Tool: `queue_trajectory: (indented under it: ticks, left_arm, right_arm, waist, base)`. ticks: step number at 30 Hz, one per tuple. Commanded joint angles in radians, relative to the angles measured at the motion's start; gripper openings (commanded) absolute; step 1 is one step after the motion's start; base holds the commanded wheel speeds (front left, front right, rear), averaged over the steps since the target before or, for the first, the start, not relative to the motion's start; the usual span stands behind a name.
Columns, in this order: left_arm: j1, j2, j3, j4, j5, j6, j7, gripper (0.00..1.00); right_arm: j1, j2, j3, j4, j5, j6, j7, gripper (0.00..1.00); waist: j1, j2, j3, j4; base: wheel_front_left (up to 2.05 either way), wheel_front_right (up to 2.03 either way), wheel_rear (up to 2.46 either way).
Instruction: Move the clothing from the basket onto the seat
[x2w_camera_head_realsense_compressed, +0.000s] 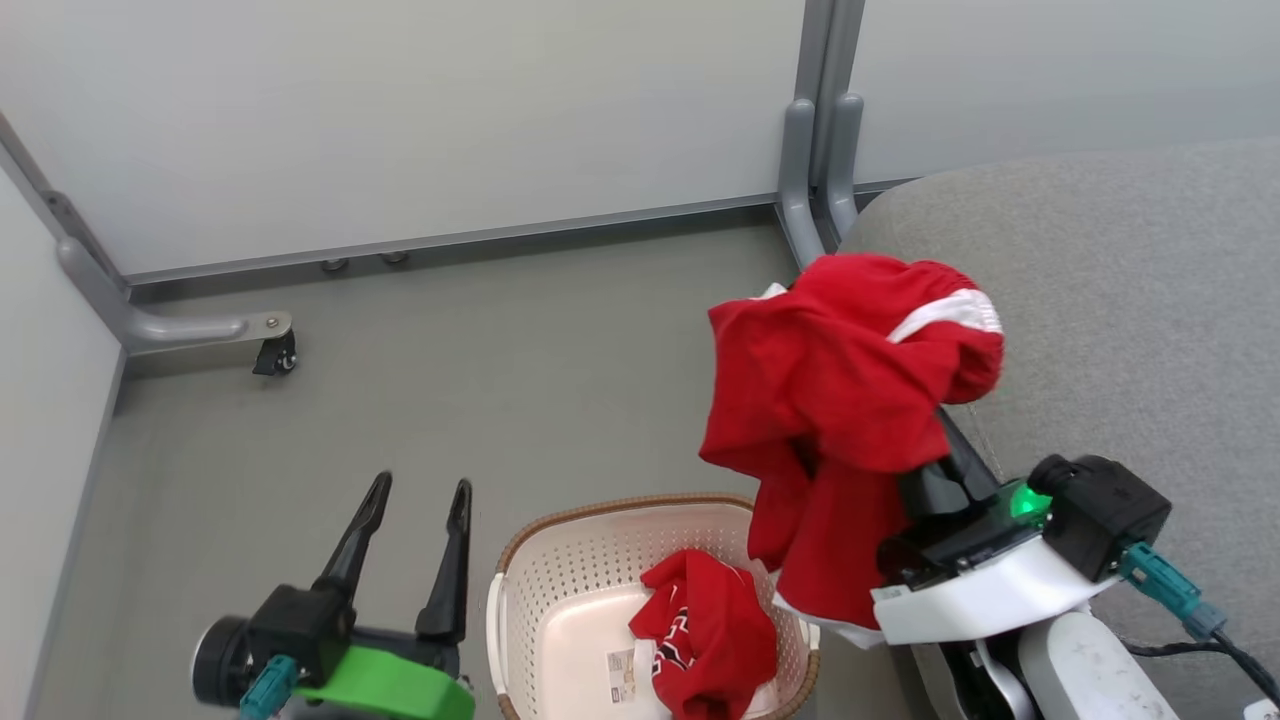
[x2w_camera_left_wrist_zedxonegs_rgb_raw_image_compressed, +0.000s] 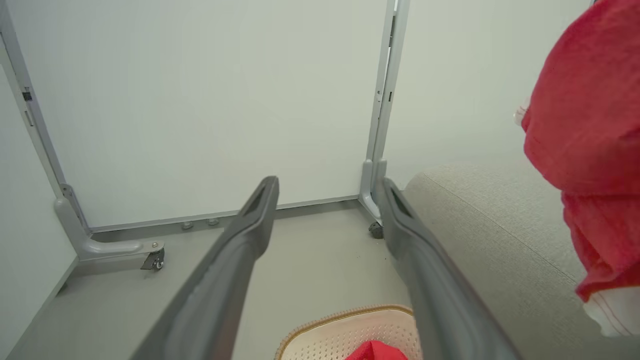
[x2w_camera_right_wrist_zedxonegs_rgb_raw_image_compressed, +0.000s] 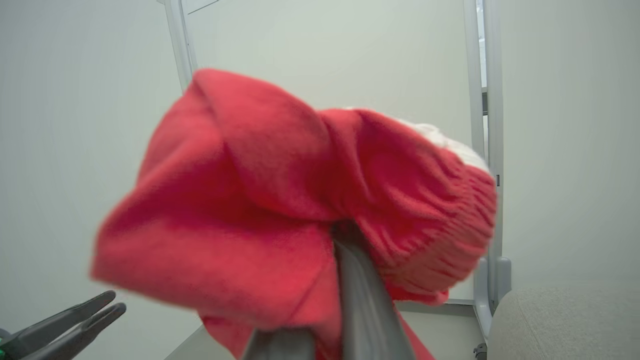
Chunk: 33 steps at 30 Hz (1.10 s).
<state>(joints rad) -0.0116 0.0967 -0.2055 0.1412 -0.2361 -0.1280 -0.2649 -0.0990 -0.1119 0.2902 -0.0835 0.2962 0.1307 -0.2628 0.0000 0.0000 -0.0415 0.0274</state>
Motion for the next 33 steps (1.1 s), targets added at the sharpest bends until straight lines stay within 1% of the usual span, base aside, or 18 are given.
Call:
queue_trajectory:
  ticks: [1,5,8,12,19,26,30,33]
  left_arm:
    - [0.031,-0.01,0.027,0.018,0.009,-0.004,0.001,1.0]
    - [0.068,-0.032,0.095,0.07,0.015,-0.004,0.001,1.0]
    - [0.087,-0.04,0.096,0.099,0.015,-0.004,0.001,1.0]
    - [0.099,-0.042,0.124,0.118,0.008,-0.004,0.001,1.0]
    - [0.109,-0.045,0.124,0.138,-0.026,-0.004,0.001,1.0]
    - [0.106,-0.045,0.119,0.135,-0.011,-0.004,0.001,1.0]
    - [0.114,-0.045,0.122,0.14,-0.01,-0.004,0.001,1.0]
    - [0.12,-0.046,0.122,0.142,-0.016,-0.004,0.001,1.0]
  right_arm:
    - [0.018,-0.001,-0.015,-0.008,0.003,0.0,-0.003,0.0]
    - [0.044,0.0,-0.047,-0.013,0.001,0.0,-0.003,0.0]
    - [0.061,0.003,-0.071,-0.013,0.0,0.0,-0.003,0.0]
    - [0.08,0.01,-0.093,-0.017,0.003,0.0,-0.003,0.0]
    - [0.091,0.013,-0.1,-0.013,0.002,0.0,-0.003,0.0]
    - [0.083,0.015,-0.1,-0.015,0.0,0.0,-0.003,0.0]
    - [0.081,0.015,-0.106,-0.012,0.002,0.0,-0.003,0.0]
    - [0.073,0.01,-0.108,-0.012,-0.001,0.0,-0.003,0.0]
  waist:
    - [0.0,0.0,-0.002,0.011]
    - [0.0,0.0,-0.007,0.025]
    - [0.0,0.0,-0.009,0.032]
    - [0.0,0.0,-0.013,0.04]
    - [0.0,0.0,-0.017,0.041]
    - [0.0,0.0,-0.014,0.036]
    - [0.0,0.0,-0.013,0.02]
    - [0.0,0.0,-0.011,-0.006]
  base:
    - [0.0,0.0,0.0]
    - [0.0,0.0,0.0]
    - [0.0,0.0,0.0]
    - [0.0,0.0,0.0]
    - [0.0,0.0,0.0]
    - [0.0,0.0,0.0]
    - [0.0,0.0,0.0]
    - [0.0,0.0,0.0]
